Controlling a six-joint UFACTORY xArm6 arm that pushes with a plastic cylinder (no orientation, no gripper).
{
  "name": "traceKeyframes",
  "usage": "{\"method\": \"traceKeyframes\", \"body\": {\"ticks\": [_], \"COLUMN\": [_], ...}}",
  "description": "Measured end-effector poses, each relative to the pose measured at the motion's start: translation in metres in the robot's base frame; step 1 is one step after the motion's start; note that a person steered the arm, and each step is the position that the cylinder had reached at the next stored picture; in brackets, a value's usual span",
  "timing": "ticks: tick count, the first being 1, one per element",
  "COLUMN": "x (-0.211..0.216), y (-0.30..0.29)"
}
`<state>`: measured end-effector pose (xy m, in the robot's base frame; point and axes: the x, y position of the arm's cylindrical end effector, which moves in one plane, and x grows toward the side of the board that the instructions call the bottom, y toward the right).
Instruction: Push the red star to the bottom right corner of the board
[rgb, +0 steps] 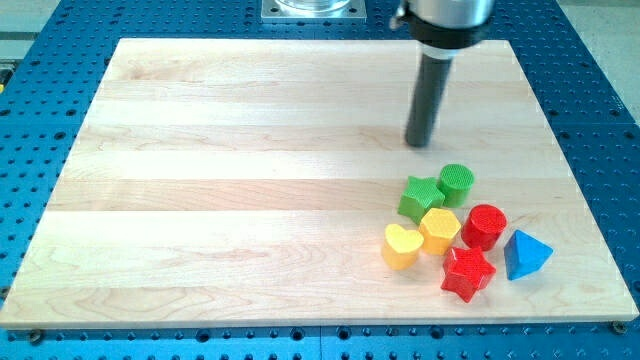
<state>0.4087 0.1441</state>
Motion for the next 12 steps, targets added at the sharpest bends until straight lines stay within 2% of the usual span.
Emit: {"method": "traceKeyframes", "body": {"ticks": [1,2,3,4,5,6,7,8,9,10,11,12], "x": [0.050,0.066,0.026,0.026,0.066,0.073,0.105,0.107,0.076,0.106,0.183,0.210], "y": [0.020,0.019,-0.005,-0.045,-0.036,-0.034,-0.033,-0.038,-0.095,-0.177,-0.188,-0.171]}}
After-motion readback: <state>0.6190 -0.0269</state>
